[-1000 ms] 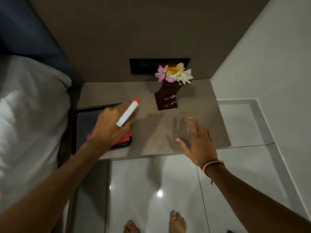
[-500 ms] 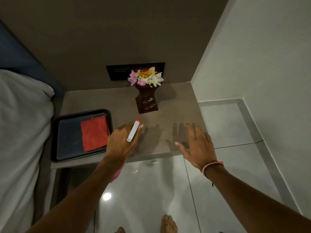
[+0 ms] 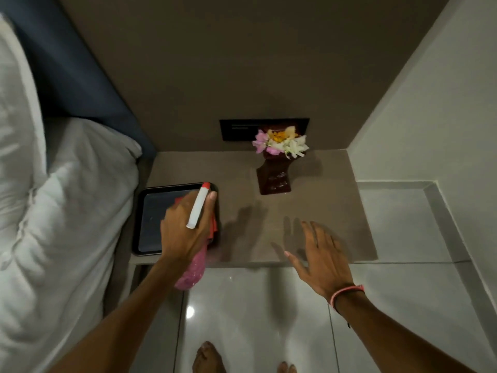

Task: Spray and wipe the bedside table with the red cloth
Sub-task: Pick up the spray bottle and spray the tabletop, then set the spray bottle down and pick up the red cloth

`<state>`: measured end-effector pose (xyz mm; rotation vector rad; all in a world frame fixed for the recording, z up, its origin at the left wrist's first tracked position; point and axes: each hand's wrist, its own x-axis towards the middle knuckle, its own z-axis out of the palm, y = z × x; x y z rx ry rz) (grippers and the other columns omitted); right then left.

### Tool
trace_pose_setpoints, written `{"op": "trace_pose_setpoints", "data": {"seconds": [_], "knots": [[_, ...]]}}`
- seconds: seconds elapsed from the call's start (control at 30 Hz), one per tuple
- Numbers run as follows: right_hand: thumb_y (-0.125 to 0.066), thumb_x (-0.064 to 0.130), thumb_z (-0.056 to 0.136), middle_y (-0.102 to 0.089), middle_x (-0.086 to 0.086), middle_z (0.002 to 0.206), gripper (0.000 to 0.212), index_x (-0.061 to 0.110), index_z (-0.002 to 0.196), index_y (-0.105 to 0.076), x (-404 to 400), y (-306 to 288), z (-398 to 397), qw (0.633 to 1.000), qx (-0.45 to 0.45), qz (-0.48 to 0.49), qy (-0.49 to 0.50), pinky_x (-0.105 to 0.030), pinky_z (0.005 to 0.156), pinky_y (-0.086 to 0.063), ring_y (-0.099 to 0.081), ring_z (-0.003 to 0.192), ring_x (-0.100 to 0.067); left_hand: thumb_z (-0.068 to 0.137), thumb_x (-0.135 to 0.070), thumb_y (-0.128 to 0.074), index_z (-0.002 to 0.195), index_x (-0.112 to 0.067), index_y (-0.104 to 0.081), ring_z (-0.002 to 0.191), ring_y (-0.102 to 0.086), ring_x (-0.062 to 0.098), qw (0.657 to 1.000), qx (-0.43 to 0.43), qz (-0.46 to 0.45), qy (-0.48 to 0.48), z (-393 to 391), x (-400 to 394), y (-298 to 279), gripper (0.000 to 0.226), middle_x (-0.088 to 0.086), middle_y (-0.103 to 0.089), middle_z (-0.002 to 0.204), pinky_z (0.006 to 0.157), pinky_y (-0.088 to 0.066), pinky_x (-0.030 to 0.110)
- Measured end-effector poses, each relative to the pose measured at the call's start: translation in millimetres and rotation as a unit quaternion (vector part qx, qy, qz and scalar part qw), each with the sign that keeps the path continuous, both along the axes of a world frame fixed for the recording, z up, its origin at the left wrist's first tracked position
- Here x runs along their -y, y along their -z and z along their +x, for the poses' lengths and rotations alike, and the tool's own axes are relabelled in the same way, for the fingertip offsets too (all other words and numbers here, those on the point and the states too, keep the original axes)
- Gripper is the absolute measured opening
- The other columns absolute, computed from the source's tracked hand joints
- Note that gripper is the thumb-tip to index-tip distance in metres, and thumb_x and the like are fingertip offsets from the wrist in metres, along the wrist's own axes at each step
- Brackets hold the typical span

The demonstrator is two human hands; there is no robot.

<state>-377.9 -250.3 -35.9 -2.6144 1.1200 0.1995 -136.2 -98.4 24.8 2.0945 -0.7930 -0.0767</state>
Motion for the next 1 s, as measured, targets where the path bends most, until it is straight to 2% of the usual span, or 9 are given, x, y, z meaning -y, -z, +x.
{"op": "trace_pose_setpoints", "data": {"seconds": [0.2,0.3,0.47,0.63,0.7,0.77,0.83,0.9,1.0], "knots": [[-0.035,0.070,0.091,-0.037,-0.014,0.159,0.085,0.017,0.156,-0.019,-25.2,4.2,81.2,0.999,0.019,0.008,-0.044,-0.042,0.116,-0.036,-0.039,0.143,-0.028,0.105,-0.032,-0.053,0.080,-0.008,-0.056,0.054,-0.053,0.017,0.993,0.023,-0.086,-0.075,84.1,-30.9,-3.0,0.034,0.004,-0.054,0.064,0.052,-0.048,0.040],[-0.040,0.066,0.093,-0.035,-0.014,0.159,0.083,0.015,0.156,-0.019,-38.0,7.1,127.7,0.997,0.032,0.033,-0.058,-0.043,0.119,-0.035,-0.037,0.145,-0.027,0.105,-0.029,-0.053,0.081,-0.006,-0.055,0.054,-0.048,0.010,0.988,0.012,-0.108,-0.107,118.7,-35.9,7.2,0.034,0.001,-0.049,0.064,0.050,-0.042,0.031],[-0.052,0.049,0.096,-0.040,-0.012,0.156,0.073,0.012,0.155,-0.027,-48.1,19.0,197.3,0.991,0.065,0.090,-0.074,-0.040,0.117,-0.037,-0.039,0.142,-0.025,0.105,-0.027,-0.053,0.084,0.002,-0.057,0.054,-0.054,0.028,0.981,-0.012,-0.168,-0.098,154.6,-39.0,37.6,0.035,0.014,-0.054,0.064,0.051,-0.048,0.046],[-0.057,0.035,0.098,-0.051,-0.013,0.145,0.059,0.010,0.148,-0.038,-40.9,38.2,250.6,0.987,0.059,0.109,-0.103,-0.040,0.113,-0.040,-0.046,0.133,-0.027,0.106,-0.027,-0.050,0.086,-0.015,-0.054,0.060,-0.052,0.012,0.978,-0.018,-0.184,-0.093,167.5,-42.8,62.0,0.024,-0.008,-0.050,0.068,0.057,-0.049,0.040],[-0.063,0.034,0.093,-0.053,-0.014,0.143,0.063,0.010,0.147,-0.040,-32.3,44.4,267.5,0.987,0.033,0.113,-0.106,-0.042,0.113,-0.038,-0.047,0.132,-0.030,0.105,-0.031,-0.050,0.094,-0.010,-0.060,0.068,-0.056,0.013,0.978,-0.019,-0.190,-0.084,169.5,-44.1,66.4,0.026,-0.003,-0.054,0.075,0.064,-0.051,0.037],[-0.070,0.037,0.087,-0.054,-0.014,0.142,0.070,0.011,0.146,-0.042,-24.5,48.8,282.8,0.987,0.011,0.115,-0.109,-0.042,0.112,-0.037,-0.047,0.131,-0.032,0.103,-0.038,-0.052,0.111,-0.005,-0.065,0.084,-0.064,0.021,0.984,-0.020,-0.168,-0.062,172.3,-47.3,68.5,0.036,0.008,-0.065,0.091,0.078,-0.055,0.040],[-0.075,0.044,0.081,-0.056,-0.015,0.140,0.077,0.013,0.144,-0.043,-19.1,51.4,293.6,0.986,-0.023,0.108,-0.121,-0.041,0.110,-0.038,-0.047,0.129,-0.035,0.098,-0.054,-0.052,0.131,-0.008,-0.061,0.113,-0.064,0.026,0.993,0.004,-0.105,-0.046,173.6,-51.7,70.0,0.057,0.012,-0.068,0.123,0.099,-0.052,0.042],[-0.077,0.051,0.076,-0.060,-0.016,0.135,0.082,0.015,0.142,-0.046,-17.1,53.5,304.9,0.984,-0.070,0.083,-0.144,-0.042,0.109,-0.038,-0.047,0.126,-0.036,0.092,-0.071,-0.045,0.142,-0.013,-0.054,0.137,-0.053,0.027,0.996,0.073,-0.007,-0.040,176.7,-59.6,70.9,0.077,0.013,-0.054,0.151,0.113,-0.042,0.044],[-0.082,0.056,0.067,-0.063,-0.014,0.127,0.085,0.018,0.138,-0.052,-14.8,56.3,318.9,0.981,-0.105,0.082,-0.140,-0.044,0.106,-0.041,-0.049,0.121,-0.036,0.083,-0.088,-0.032,0.156,-0.015,-0.039,0.155,-0.031,0.028,0.981,0.142,0.126,-0.031,180.2,-75.1,74.7,0.103,0.015,-0.031,0.167,0.123,-0.029,0.051]]}}
